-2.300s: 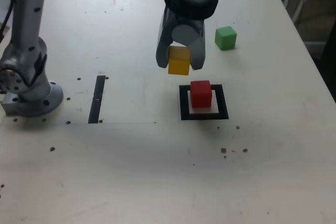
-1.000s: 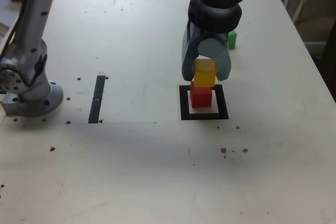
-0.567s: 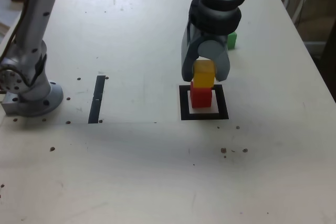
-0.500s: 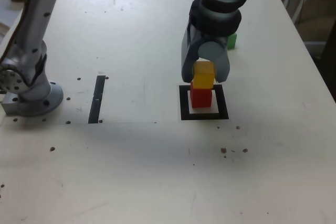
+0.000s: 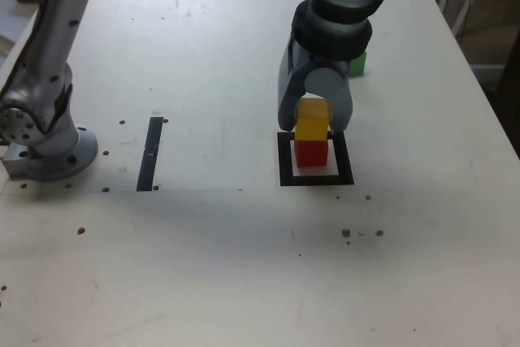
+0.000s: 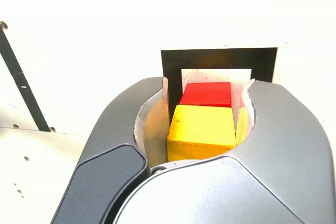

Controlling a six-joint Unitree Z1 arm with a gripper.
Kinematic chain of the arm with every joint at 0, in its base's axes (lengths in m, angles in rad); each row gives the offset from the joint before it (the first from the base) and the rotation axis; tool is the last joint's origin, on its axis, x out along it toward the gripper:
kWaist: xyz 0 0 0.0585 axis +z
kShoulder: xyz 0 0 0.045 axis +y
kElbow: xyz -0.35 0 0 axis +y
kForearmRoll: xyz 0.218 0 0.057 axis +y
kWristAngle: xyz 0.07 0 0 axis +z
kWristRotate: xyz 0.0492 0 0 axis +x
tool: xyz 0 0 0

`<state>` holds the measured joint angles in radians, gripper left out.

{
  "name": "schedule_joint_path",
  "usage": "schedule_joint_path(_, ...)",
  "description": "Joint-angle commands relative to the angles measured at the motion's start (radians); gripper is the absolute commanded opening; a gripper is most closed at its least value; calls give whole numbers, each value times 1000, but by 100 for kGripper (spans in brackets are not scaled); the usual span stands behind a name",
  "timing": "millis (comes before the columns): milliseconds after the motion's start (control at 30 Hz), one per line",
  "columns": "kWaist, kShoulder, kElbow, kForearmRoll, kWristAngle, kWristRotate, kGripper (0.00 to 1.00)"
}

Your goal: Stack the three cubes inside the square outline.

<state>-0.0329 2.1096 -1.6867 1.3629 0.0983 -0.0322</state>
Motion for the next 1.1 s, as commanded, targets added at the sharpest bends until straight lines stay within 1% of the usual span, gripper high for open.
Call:
schedule_joint_path(0, 2, -3, 4, 5, -3, 1, 46)
schedule_joint_path(167, 2, -3, 2, 4, -9, 1, 48)
schedule_joint_path(233, 2, -2, 0, 3, -10, 1, 50)
schedule_joint_path(300, 2, -2, 0, 1, -10, 2, 55)
schedule_joint_path(367, 2, -2, 1, 1, -9, 2, 62)
schedule_joint_path(567, 2, -14, -3, 21, -10, 6, 91)
schedule_joint_path(633, 2, -18, -6, 30, -12, 7, 96)
schedule_joint_path(700, 2, -19, -8, 37, -15, 7, 99)
schedule_joint_path(833, 2, -23, -15, 51, -18, 7, 99)
schedule_joint_path(967, 10, -41, -40, 71, -5, 10, 100)
schedule_joint_path(1067, 35, -52, -71, 86, 5, 27, 100)
